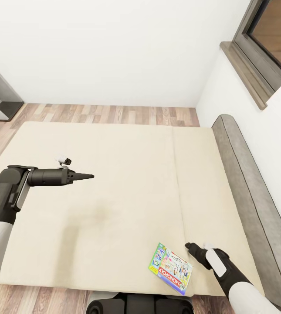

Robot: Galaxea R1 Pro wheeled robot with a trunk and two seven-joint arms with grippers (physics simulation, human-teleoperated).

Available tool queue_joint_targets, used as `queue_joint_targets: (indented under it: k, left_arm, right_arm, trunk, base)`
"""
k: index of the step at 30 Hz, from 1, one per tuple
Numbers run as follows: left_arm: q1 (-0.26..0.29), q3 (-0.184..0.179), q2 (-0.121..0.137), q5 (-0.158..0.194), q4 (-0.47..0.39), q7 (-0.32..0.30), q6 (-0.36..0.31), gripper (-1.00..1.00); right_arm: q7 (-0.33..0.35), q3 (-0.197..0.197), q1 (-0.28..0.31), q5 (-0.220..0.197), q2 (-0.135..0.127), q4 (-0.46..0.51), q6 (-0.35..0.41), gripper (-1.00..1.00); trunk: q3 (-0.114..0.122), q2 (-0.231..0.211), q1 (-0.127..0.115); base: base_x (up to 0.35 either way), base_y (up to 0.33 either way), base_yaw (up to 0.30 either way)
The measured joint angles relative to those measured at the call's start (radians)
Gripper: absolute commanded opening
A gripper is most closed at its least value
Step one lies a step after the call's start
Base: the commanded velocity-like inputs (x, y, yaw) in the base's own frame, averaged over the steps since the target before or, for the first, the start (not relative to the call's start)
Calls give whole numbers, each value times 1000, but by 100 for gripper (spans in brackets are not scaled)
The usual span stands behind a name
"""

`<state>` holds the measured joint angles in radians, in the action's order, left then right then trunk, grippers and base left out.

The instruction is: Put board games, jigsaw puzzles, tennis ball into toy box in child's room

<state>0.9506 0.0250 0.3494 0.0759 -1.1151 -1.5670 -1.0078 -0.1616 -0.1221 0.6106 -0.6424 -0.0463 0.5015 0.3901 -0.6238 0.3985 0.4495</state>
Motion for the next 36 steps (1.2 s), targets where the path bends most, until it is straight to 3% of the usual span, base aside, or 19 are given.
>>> queue_joint_targets:
  k: [17, 36]
  left_arm:
    - [0, 0, 0, 0, 0, 0, 0, 100]
    - [0, 0, 0, 1, 0, 0, 0, 100]
  right_arm:
    - [-11, 0, 27, 0, 12, -19, 94, 100]
    - [-3, 1, 27, -4, 17, -19, 102, 100]
  trunk:
    - [0, 0, 0]
    - [0, 0, 0]
  base:
    - [0, 0, 0]
    - [0, 0, 0]
